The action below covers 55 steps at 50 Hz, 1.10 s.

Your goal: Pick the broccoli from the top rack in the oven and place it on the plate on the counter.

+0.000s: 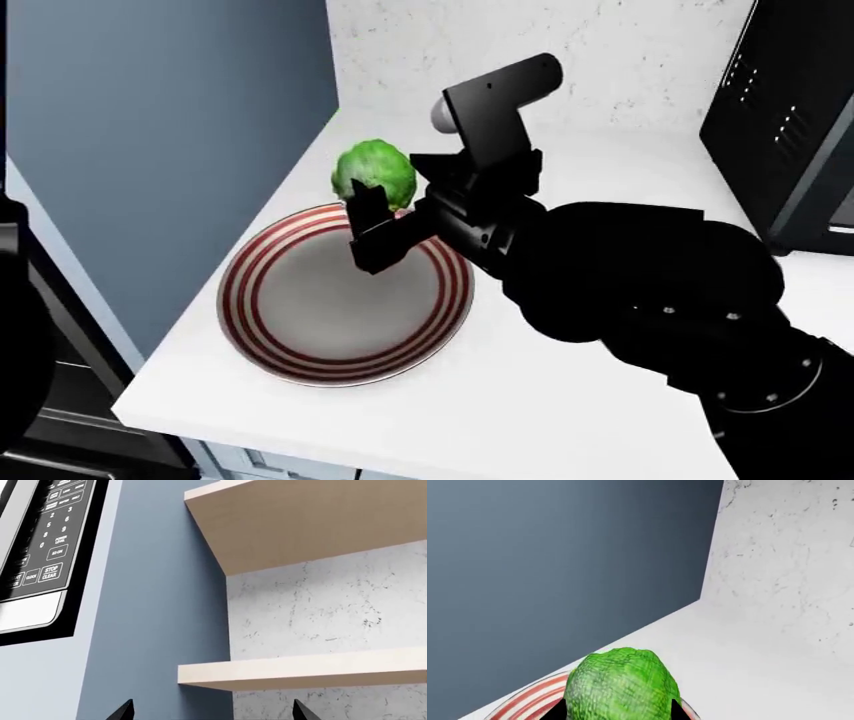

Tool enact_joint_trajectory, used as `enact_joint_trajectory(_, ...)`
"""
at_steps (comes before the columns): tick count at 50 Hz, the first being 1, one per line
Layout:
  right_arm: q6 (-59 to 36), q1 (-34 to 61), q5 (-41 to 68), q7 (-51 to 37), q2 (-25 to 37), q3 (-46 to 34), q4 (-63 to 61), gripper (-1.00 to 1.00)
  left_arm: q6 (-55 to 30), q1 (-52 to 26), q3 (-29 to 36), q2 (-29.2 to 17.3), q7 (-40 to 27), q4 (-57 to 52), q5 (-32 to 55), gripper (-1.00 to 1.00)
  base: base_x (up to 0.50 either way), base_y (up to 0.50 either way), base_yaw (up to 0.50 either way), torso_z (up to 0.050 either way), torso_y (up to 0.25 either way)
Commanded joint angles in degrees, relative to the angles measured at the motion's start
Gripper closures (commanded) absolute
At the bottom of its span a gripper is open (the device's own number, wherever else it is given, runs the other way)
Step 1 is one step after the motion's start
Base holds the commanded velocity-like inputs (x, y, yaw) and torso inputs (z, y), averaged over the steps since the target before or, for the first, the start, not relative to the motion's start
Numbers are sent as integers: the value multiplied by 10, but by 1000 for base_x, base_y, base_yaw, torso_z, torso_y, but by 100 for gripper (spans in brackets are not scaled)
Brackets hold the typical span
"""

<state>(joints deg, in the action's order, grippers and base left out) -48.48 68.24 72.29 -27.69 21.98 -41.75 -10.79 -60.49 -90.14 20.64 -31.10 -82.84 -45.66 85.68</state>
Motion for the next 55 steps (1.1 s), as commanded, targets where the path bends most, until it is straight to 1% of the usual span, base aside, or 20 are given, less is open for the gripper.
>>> enact_joint_trajectory(1,-4,-10,-16,12,4,-1,-10,100,3,4,3,1,3,-1,-6,-100,0,0,0,0,0)
enact_joint_trajectory(18,-7,-18,-2,3,14,1,-27,100,5,5,6,1,4,0,-8,-100,0,0,0,0,0)
enact_joint_trajectory(55,-2,-43,-8,6,10,-23,-37,100,8,-3,10,-3,-3,0,0,-100,0,0,0,0,0)
